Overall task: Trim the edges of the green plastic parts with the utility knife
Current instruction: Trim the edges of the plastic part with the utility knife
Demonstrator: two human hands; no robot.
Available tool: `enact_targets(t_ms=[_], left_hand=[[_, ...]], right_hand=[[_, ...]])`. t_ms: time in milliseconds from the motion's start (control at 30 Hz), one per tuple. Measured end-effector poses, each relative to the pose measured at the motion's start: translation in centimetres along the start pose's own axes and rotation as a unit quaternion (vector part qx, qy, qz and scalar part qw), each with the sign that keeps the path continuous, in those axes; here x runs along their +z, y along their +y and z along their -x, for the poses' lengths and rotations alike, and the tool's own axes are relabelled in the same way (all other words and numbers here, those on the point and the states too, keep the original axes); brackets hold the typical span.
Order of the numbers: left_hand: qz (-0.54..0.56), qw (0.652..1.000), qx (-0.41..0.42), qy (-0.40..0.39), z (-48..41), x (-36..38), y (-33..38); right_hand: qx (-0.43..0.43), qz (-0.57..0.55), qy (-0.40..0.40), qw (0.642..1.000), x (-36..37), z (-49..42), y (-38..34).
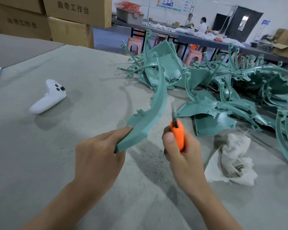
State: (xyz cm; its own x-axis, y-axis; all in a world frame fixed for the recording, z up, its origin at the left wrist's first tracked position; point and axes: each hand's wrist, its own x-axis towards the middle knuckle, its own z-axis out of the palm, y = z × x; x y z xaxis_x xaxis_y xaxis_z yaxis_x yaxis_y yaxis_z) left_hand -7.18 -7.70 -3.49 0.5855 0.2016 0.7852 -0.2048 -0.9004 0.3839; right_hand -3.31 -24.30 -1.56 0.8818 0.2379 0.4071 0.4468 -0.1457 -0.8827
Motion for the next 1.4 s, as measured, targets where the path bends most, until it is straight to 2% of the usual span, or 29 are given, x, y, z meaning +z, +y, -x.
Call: enact_targets(t_ms=[133, 267, 467, 867, 967, 1100, 1233, 1400], left_hand=[[-0.019, 0.995, 0.095, 0.020, -0.1, -0.2, -0.1], [-0.041, 0.988, 0.147, 0.006, -0.1, -0.3, -0.2], [-0.045, 0.986, 0.163, -0.009, -0.2, -0.3, -0.4], [-0.062, 0.983, 0.171, -0.006, -0.3, -0.3, -0.6], [-0.059, 0.984, 0.168, -0.007, -0.3, -0.4, -0.5], [-0.043, 0.988, 0.148, -0.005, -0.3, -0.5, -0.5], [-0.022, 0.993, 0.116, -0.003, -0.4, -0.4, -0.3], [-0.042, 0.991, 0.126, -0.011, -0.3, -0.5, -0.3]], right_hand=[[0.149, -0.203, -0.016, 0.968, -1.1, -0.6, -0.5], [0.172, -0.265, -0.033, 0.948, -1.6, -0.9, -0.5], [0.158, -0.199, -0.043, 0.966, -1.9, -0.8, -0.7], [0.152, -0.178, -0.035, 0.972, -1.9, -0.7, -0.8], [0.135, -0.171, -0.010, 0.976, -2.1, -0.7, -0.6], [0.110, -0.155, 0.060, 0.980, -2.6, -0.9, -0.1], [0.082, -0.131, 0.048, 0.987, -2.3, -0.7, -0.2], [0.012, -0.051, 0.062, 0.997, -1.4, 0.1, -0.8]])
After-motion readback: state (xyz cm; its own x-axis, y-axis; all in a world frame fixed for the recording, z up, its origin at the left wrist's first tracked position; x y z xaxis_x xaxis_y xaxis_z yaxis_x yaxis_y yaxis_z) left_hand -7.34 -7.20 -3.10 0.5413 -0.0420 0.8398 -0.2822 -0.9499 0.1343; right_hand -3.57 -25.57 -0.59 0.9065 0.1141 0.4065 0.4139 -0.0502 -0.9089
